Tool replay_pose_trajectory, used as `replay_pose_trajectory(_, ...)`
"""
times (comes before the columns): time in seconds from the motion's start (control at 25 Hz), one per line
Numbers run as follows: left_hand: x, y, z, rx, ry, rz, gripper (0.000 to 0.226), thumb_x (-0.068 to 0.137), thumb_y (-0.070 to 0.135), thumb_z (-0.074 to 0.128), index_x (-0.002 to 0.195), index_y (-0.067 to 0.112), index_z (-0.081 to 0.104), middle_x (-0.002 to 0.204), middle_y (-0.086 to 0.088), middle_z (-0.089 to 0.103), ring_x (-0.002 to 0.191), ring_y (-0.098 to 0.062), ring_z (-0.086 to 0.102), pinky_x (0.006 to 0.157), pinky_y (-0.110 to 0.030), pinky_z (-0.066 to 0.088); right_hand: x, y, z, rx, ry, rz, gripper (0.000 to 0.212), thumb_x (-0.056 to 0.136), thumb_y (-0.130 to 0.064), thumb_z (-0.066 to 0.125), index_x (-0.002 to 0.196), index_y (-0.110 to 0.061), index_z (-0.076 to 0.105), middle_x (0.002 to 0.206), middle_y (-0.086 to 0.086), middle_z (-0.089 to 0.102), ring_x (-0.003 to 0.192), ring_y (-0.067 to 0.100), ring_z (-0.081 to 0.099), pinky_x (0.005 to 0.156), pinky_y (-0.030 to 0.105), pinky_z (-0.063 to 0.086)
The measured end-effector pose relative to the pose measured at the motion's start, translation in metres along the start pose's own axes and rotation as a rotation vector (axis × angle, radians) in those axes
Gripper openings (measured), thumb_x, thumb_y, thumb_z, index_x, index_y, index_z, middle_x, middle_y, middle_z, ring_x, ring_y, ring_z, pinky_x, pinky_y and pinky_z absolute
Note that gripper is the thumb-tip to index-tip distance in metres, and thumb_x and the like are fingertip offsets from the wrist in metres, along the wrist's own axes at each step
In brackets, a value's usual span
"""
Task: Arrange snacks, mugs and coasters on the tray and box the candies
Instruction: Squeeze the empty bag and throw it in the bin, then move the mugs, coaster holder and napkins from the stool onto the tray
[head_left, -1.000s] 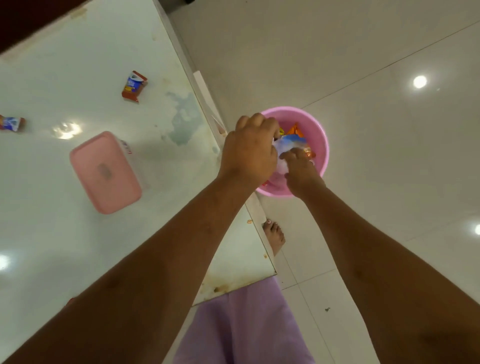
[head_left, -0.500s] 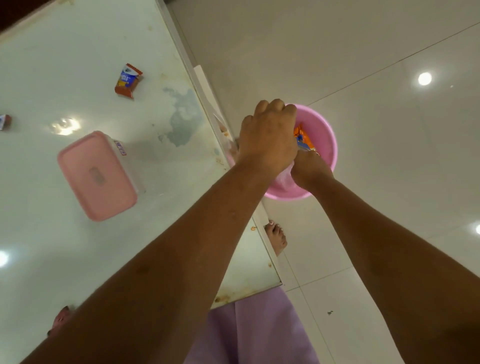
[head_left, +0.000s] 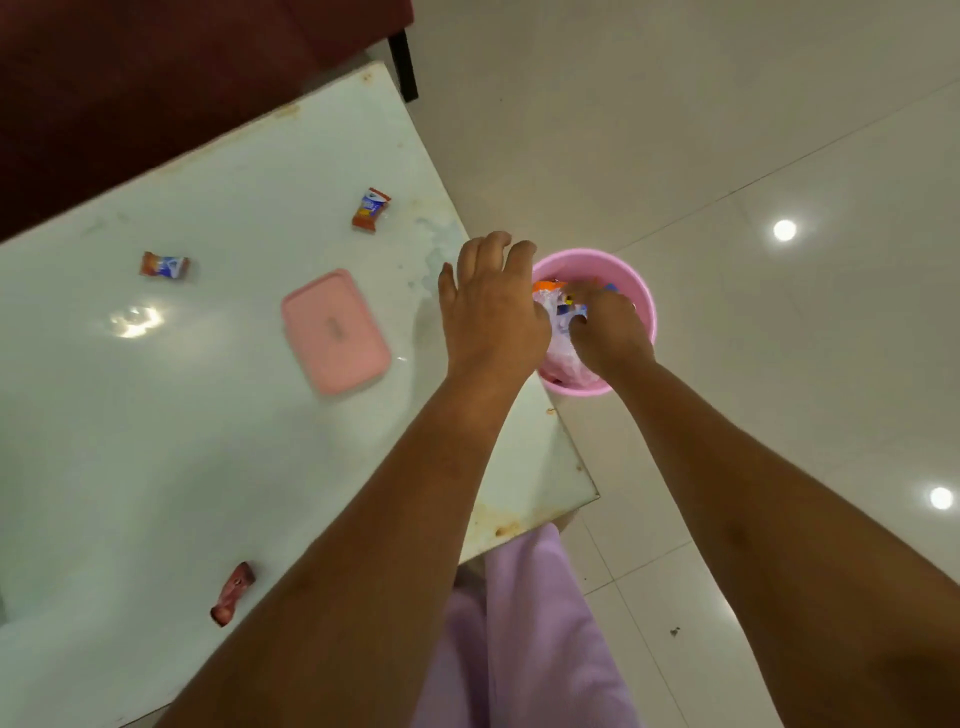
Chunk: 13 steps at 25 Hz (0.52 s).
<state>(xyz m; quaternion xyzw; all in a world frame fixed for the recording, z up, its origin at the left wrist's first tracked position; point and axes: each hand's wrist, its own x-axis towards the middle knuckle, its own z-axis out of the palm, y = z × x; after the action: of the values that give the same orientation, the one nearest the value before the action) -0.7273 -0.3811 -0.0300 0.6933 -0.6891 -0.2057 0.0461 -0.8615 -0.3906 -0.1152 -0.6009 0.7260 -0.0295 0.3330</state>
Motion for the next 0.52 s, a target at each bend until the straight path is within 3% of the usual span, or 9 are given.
replay_pose_trajectory(0.16, -0.052, -0.048, -0.045, -0.054, 0.079, -0.065, 0.051, 0.086, 0.017, 0.054, 0.136, 0.021, 0.04, 0.147, -0.003, 0.036, 0.137, -0.023, 0.027, 0.111, -0.041, 0.028, -0.052, -0.081, -0.009, 0.289, 0.277, 0.037, 0.043, 0.085, -0.004, 0.042, 0.122, -0.021, 0.055, 0.121, 0.004, 0.063, 0.111, 0.026, 0.057, 0.102, 0.046, 0.042)
replay_pose_trajectory(0.28, -0.097, -0.094, -0.079, -0.105, 0.173, -0.132, 0.054, 0.086, 0.018, 0.06, 0.136, 0.021, 0.04, 0.147, -0.005, 0.037, 0.136, -0.024, 0.03, 0.109, -0.039, 0.032, -0.103, -0.168, 0.006, 0.486, 0.407, -0.141, 0.043, 0.078, 0.005, 0.045, 0.115, -0.011, 0.059, 0.119, 0.008, 0.062, 0.112, 0.028, 0.055, 0.101, 0.047, 0.04)
replay_pose_trajectory(0.52, -0.205, -0.233, -0.137, -0.126, 0.301, -0.262, 0.055, 0.084, 0.018, 0.062, 0.135, 0.022, 0.042, 0.144, -0.007, 0.04, 0.134, -0.025, 0.031, 0.108, -0.041, 0.033, -0.215, -0.286, 0.078, 0.468, 0.183, -0.353, 0.042, 0.082, 0.002, 0.047, 0.119, -0.014, 0.058, 0.124, 0.009, 0.058, 0.116, 0.028, 0.05, 0.105, 0.038, 0.036)
